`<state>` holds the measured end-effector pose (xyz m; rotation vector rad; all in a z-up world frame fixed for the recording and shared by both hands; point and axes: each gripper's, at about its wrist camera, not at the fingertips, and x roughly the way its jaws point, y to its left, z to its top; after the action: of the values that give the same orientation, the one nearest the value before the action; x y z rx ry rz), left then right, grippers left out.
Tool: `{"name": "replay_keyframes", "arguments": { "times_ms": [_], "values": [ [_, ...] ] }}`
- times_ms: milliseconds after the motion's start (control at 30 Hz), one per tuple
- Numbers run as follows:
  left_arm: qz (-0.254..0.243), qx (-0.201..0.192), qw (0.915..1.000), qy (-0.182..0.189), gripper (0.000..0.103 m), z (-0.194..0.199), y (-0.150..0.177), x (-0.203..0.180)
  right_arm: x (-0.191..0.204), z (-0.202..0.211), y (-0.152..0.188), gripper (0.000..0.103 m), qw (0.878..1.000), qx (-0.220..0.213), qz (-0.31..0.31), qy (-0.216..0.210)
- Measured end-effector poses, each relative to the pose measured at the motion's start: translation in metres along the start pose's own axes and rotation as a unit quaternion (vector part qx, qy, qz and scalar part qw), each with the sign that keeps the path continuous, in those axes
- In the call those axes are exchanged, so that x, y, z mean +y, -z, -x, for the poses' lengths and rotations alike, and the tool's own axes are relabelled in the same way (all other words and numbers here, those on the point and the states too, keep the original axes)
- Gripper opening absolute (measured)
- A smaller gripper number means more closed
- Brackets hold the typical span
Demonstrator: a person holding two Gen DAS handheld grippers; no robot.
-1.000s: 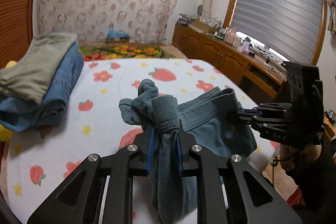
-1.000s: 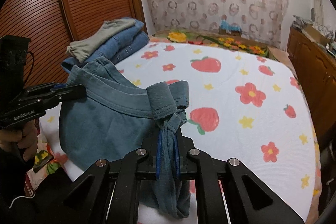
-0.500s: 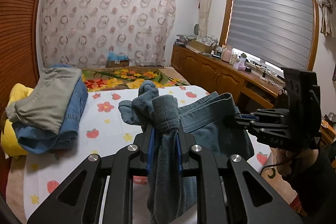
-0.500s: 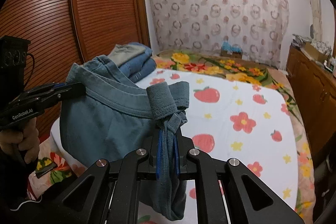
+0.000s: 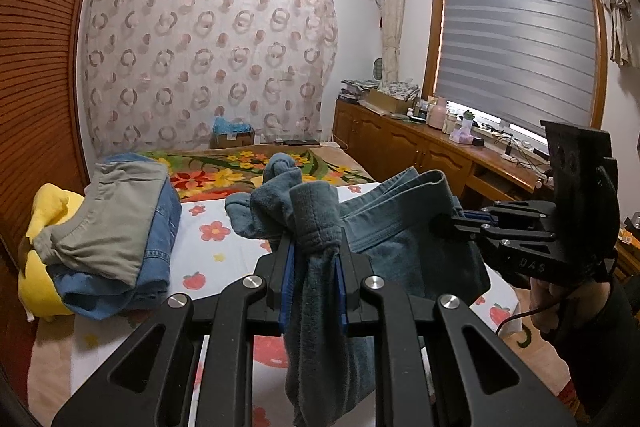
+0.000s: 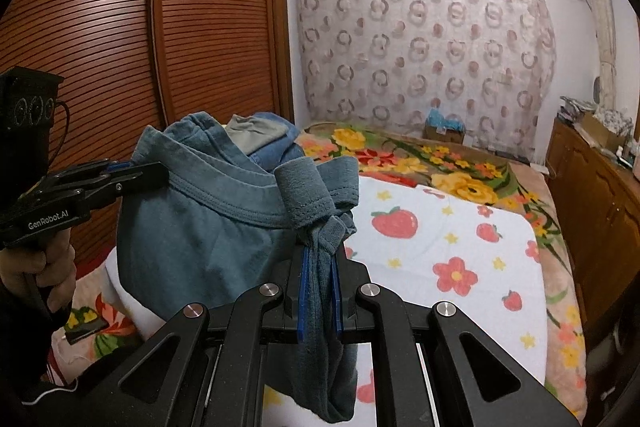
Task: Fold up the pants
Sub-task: 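Lift the folded shorts with both tools above the bed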
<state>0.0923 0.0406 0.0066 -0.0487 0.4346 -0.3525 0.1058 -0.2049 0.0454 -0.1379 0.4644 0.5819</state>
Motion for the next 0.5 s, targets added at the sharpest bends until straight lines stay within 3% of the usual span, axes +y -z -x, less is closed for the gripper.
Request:
{"name": "replay_keyframes", "arguments": {
  "times_ms": [500],
  "values": [
    [0.019, 0.008, 0.999, -0.038, 0.018, -0.013, -0.006, 0.026, -0.013, -0.036, -0.019, 0.009, 1.0, 0.001, 0.01, -0.024]
  ]
}}
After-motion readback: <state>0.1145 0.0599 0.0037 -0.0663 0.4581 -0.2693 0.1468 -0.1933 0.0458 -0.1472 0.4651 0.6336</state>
